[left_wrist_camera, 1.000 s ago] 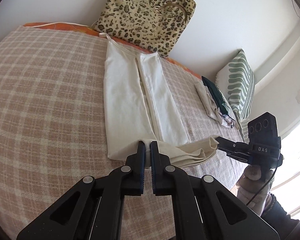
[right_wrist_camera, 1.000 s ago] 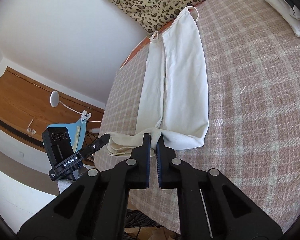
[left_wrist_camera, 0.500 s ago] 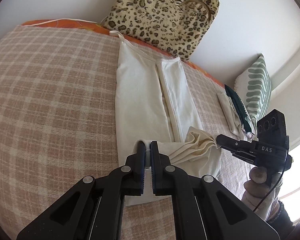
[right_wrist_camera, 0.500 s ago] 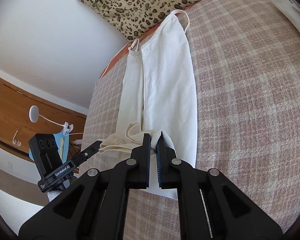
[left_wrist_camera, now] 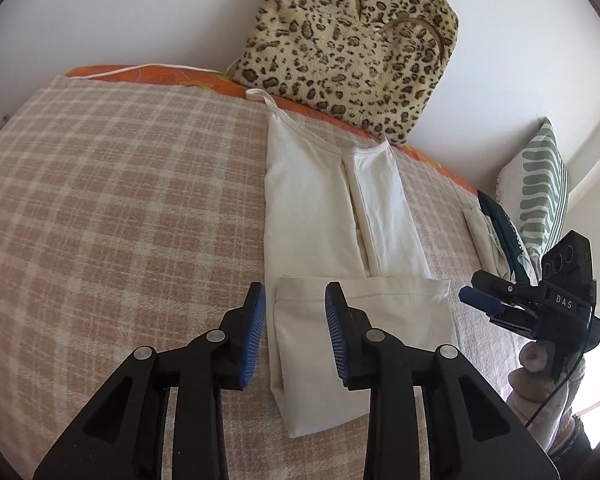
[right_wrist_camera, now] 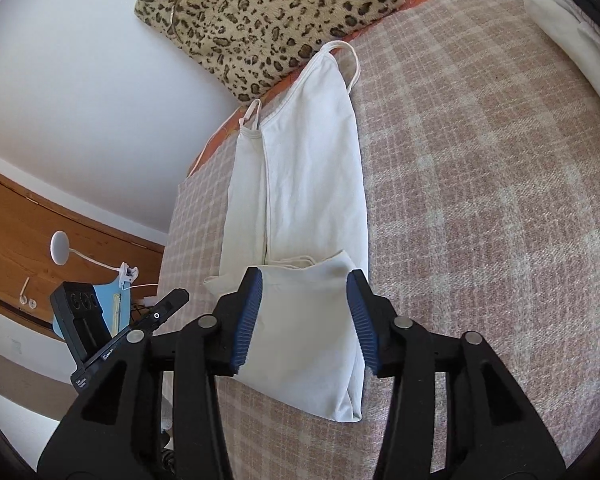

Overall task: Fold small clothes
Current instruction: 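Release the folded hem and move both grippers toward the camisole straps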

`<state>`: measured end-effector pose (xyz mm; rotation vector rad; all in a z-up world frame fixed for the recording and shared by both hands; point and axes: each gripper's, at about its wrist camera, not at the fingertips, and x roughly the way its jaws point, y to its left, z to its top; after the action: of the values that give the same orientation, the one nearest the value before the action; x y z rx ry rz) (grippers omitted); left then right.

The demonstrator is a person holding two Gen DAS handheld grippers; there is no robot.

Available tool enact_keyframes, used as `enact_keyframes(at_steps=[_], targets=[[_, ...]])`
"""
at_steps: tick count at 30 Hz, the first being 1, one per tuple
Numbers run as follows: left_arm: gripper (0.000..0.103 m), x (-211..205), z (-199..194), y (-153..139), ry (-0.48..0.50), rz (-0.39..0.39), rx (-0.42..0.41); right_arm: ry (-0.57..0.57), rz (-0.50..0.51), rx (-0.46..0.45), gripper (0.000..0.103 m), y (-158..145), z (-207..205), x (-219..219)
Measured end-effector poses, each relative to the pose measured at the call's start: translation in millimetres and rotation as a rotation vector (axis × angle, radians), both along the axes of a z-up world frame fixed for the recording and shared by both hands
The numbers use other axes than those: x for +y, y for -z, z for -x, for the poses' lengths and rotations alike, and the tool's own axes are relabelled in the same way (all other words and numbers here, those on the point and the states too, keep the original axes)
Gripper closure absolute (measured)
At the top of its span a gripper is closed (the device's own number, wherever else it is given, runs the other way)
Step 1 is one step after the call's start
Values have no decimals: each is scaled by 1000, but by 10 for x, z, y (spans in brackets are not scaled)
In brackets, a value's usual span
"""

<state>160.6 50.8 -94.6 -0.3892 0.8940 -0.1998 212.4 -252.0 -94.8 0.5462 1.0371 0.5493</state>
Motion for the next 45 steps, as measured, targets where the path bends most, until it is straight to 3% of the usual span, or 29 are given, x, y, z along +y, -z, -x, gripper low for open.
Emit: enact_keyframes(at_steps=[4, 6, 10, 14, 17, 20, 23, 27, 31, 35, 37, 39, 40, 42, 43, 44, 45], targets=[[74, -23, 154, -125, 37, -30, -70, -57, 61, -85, 51, -218, 132, 63], [74, -107, 217, -101, 72, -60, -74, -87, 140, -94, 53, -232, 215, 143], [74, -275, 269, 46, 153, -104, -42, -143, 231, -81, 56, -81, 373, 202], [74, -323, 235, 221, 163, -114, 23, -141, 269, -28, 57, 157, 356, 187], [74, -341, 235, 283, 155, -141, 44, -126, 292, -26, 67, 253, 244, 207], [74, -358, 257, 356, 151, -180, 63, -144, 318, -50, 94, 279, 165, 296], [74, -339, 290, 442, 128, -193, 76, -177, 336, -90, 96, 268, 154, 437], [74, -317, 329, 378, 116, -200, 61, -184, 378, -121, 96, 227, 157, 501], [74, -277, 343, 209, 89, -212, -5, -156, 270, -53, 96, 210, 140, 250], [74, -341, 345, 57, 111, -210, -67, -222, 187, -72, 96, 150, 300, 61], [74, -416, 308, 35, 137, -189, -72, -292, 183, -97, 90, 135, 426, 32], [74, -495, 255, 61, 159, -182, -63, -352, 207, -127, 61, 142, 561, 51], [74, -535, 235, 88, 166, -187, -55, -362, 223, -144, 56, 153, 615, 60], [74, -606, 187, 155, 170, -197, -31, -366, 255, -155, 56, 186, 664, 102], [74, -625, 162, 189, 169, -200, -18, -367, 259, -147, 59, 212, 661, 118], [74, -640, 147, 223, 165, -214, -6, -366, 275, -131, 86, 243, 648, 138], [74, -653, 125, 259, 162, -238, 3, -363, 313, -98, 98, 295, 624, 164]])
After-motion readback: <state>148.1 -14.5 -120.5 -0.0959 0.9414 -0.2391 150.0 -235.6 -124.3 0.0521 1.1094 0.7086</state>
